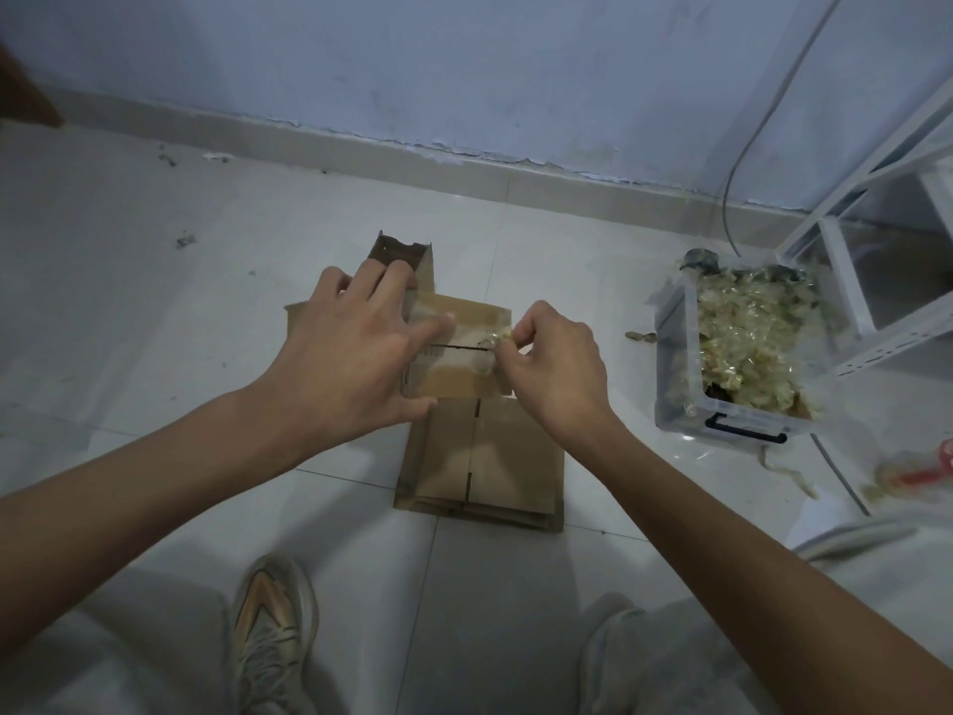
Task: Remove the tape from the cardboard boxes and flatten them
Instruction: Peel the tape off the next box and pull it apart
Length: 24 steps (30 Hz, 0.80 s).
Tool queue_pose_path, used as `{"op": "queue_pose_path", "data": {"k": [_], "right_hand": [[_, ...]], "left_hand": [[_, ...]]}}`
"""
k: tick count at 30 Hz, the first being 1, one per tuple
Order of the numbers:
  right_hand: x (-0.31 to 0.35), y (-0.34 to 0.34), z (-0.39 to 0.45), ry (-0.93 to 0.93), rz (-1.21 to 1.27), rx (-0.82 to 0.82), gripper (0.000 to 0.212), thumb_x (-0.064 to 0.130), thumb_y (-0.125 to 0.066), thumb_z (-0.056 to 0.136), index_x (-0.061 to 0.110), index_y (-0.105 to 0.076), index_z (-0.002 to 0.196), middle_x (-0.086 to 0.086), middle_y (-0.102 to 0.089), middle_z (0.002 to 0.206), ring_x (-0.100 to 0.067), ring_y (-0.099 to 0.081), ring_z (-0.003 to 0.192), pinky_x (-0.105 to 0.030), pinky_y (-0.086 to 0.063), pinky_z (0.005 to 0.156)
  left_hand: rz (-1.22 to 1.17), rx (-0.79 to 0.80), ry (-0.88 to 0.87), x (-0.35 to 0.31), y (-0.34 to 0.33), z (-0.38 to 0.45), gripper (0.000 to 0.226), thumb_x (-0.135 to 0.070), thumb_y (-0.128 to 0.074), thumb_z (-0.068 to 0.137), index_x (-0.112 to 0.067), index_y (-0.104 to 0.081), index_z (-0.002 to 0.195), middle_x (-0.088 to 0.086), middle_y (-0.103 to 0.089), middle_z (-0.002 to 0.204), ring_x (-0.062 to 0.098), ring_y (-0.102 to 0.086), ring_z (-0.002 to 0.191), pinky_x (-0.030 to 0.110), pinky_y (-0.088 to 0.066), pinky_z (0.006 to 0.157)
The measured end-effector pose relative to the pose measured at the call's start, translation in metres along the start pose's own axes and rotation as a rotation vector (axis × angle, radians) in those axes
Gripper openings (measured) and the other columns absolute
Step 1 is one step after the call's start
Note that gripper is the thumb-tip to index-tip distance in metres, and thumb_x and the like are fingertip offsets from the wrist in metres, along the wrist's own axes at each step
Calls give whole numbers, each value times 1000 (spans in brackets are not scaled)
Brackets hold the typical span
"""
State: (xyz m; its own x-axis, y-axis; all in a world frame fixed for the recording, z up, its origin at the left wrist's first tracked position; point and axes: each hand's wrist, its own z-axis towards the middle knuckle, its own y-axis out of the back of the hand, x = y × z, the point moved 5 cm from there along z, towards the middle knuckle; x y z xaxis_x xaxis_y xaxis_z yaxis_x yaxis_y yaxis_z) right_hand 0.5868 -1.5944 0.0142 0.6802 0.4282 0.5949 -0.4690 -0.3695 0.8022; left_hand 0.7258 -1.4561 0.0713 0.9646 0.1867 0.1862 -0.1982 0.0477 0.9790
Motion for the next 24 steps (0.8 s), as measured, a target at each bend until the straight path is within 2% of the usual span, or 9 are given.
{"op": "queue_pose_path", "data": {"k": [2, 5, 11, 14, 16, 21, 24], "right_hand": [[4, -1, 0, 47, -28, -6, 12, 28, -60, 98, 21, -57, 89, 4, -63, 80, -17, -59, 73, -32, -42, 56], [3, 0, 5, 31, 80, 38, 21, 31, -71, 94, 20, -58, 82, 4, -64, 79, -15, -60, 76, -34, -45, 58], [-13, -13, 11, -234, 570, 259, 30, 27, -87, 85, 16, -63, 97, -6, -72, 79, -19, -62, 63, -30, -45, 56], [-15, -18, 9, -233, 668, 283, 24, 22, -85, 89, 12, -63, 88, -6, -68, 68, -17, -56, 57, -30, -46, 54], [-13, -19, 5, -195, 693, 248, 21, 21, -82, 92, 12, -64, 84, -5, -68, 67, -15, -60, 58, -28, -48, 54], [-13, -18, 2, -215, 717, 275, 10, 17, -73, 99, 10, -74, 91, -3, -73, 69, -22, -70, 72, -34, -58, 67], [-15, -17, 3, -255, 730, 280, 9, 13, -69, 100, 6, -74, 97, -6, -72, 68, -20, -65, 65, -32, -60, 70]], "left_hand": [[6, 8, 2, 0, 0, 1, 77, -68, -78, 67, -29, -65, 132, 15, -52, 127, 34, -49, 115, 49, -41, 89], [-19, 21, 15, 0, 0, 1, 76, -70, -75, 68, -32, -65, 132, 13, -51, 127, 33, -48, 116, 48, -42, 90], [-22, 13, 10, 1, 0, 0, 76, -71, -76, 68, -32, -64, 132, 13, -51, 128, 32, -48, 116, 48, -43, 90], [-27, 13, 10, -1, -3, -1, 76, -71, -76, 68, -32, -64, 132, 12, -51, 127, 31, -48, 116, 48, -43, 90], [-33, 12, 14, 0, -5, -1, 77, -71, -77, 67, -32, -65, 132, 12, -51, 127, 31, -47, 116, 48, -43, 91], [-43, 25, 19, 4, -8, 1, 74, -71, -74, 67, -32, -64, 130, 11, -50, 127, 31, -48, 116, 47, -43, 92], [-57, 33, 12, 5, -9, 0, 73, -76, -63, 69, -32, -59, 127, 9, -49, 127, 30, -47, 116, 47, -43, 93]]}}
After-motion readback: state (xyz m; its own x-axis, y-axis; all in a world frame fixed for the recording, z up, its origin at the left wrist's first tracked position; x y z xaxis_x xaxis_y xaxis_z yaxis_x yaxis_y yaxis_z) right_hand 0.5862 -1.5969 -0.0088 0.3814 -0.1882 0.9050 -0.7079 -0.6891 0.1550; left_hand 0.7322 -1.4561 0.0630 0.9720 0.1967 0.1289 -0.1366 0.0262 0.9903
